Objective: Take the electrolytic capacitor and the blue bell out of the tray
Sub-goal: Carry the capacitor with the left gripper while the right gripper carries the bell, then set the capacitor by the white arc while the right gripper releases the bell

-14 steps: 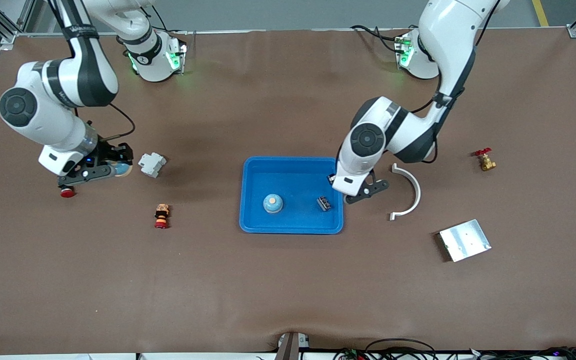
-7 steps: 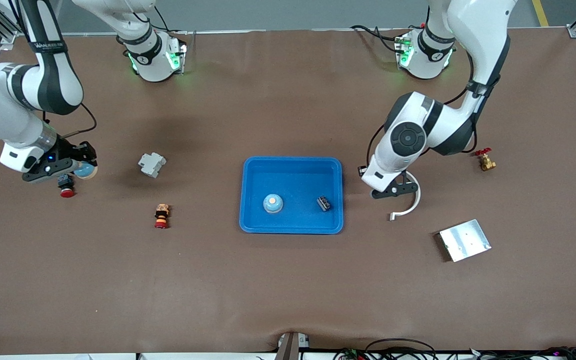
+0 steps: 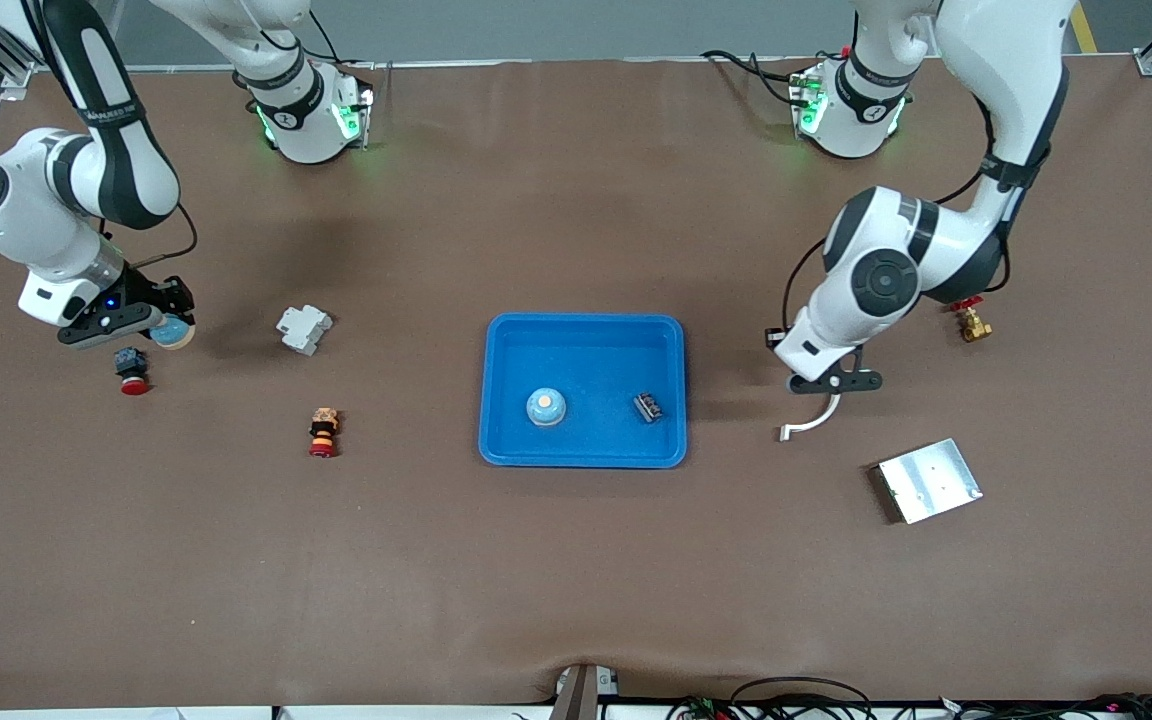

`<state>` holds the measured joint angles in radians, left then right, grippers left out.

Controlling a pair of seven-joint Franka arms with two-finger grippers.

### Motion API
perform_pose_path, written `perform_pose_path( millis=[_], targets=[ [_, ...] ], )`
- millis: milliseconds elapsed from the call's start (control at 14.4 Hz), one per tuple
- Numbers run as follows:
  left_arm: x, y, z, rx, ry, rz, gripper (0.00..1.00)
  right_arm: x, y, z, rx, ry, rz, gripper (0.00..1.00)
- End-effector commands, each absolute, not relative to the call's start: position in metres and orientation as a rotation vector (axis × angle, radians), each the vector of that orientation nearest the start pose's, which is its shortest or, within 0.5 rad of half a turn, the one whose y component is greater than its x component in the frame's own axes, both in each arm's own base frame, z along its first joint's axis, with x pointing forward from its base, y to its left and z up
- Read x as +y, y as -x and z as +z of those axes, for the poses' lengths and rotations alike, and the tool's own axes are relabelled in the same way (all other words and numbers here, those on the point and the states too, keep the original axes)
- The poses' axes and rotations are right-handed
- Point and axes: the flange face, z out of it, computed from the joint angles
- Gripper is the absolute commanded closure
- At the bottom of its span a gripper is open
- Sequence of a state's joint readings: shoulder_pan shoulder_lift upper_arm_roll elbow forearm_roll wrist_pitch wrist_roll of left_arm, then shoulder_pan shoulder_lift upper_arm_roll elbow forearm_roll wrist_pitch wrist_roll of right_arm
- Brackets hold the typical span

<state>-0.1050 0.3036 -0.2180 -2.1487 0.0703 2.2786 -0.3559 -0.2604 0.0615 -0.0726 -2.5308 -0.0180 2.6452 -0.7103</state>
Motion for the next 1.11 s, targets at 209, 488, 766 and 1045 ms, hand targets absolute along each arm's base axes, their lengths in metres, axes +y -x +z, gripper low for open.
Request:
perform_pose_path(
  millis=[209, 488, 766, 1045],
  targets=[
    [-0.079, -0.529, 0.255, 0.259, 3.125, 0.244, 0.99, -0.178, -0.428, 0.211, -0.589, 3.096, 0.007, 1.00],
    [-0.046, -0.539, 0.245, 0.338, 3.151, 0.220, 0.97, -0.176, -0.423, 0.192, -0.507, 3.067, 0.040, 1.00],
    [-0.045, -0.548, 0.228, 0.334, 3.174, 0.143, 0.97, -0.174, -0.423, 0.179, -0.503, 3.068, 0.042, 1.00],
    [-0.041, -0.556, 0.206, 0.380, 3.152, 0.055, 0.96, -0.173, -0.426, 0.179, -0.497, 3.072, 0.029, 0.76]
  ],
)
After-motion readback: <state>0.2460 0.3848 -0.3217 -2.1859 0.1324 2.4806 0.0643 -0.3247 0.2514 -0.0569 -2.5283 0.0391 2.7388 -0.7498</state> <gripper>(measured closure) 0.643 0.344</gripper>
